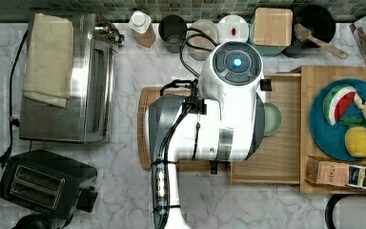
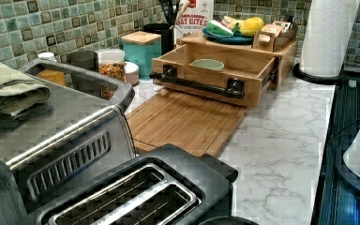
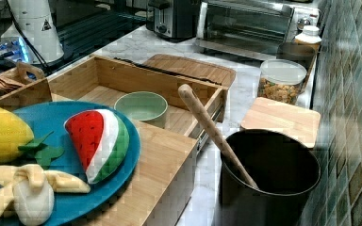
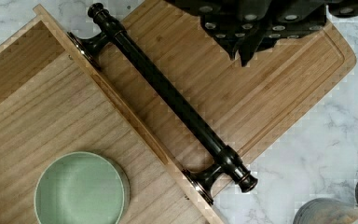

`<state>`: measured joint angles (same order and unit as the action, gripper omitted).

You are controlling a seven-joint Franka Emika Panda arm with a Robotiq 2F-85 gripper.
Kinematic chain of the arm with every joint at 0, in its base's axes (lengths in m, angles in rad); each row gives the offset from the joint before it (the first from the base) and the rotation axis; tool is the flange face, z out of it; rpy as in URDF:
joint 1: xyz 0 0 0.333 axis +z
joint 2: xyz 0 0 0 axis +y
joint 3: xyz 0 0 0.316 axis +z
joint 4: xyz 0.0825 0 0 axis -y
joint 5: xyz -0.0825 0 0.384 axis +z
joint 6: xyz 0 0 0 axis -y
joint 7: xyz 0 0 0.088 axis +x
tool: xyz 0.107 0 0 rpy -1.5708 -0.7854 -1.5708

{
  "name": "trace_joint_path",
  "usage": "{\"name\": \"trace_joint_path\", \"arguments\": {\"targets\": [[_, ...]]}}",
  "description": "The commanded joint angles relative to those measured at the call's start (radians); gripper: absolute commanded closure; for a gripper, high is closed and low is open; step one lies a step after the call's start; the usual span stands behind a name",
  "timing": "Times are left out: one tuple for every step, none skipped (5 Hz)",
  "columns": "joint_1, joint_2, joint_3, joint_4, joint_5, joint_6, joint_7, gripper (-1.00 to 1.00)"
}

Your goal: Close the drawer.

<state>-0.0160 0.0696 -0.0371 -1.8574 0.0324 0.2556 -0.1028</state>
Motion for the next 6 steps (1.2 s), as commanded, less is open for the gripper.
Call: {"name": "trace_joint_path", "arguments": {"targets": [[0.003,0.0,-0.003,-0.008,0.01,0.0,0.0,1.0],[-0.002,0.0,0.002,-0.008,0.01,0.0,0.0,1.0],[0.017,-0.052,0.019,-0.134,-0.001,0.129,-0.085,1.0],[0.045,-0.096,0.039,-0.234,-0.004,0.245,-0.219,1.0],[0.085,-0.124,0.076,-0.312,-0.062,0.334,-0.219,1.0],[0.119,-0.133,0.101,-0.372,-0.077,0.428,-0.283,1.0]]}}
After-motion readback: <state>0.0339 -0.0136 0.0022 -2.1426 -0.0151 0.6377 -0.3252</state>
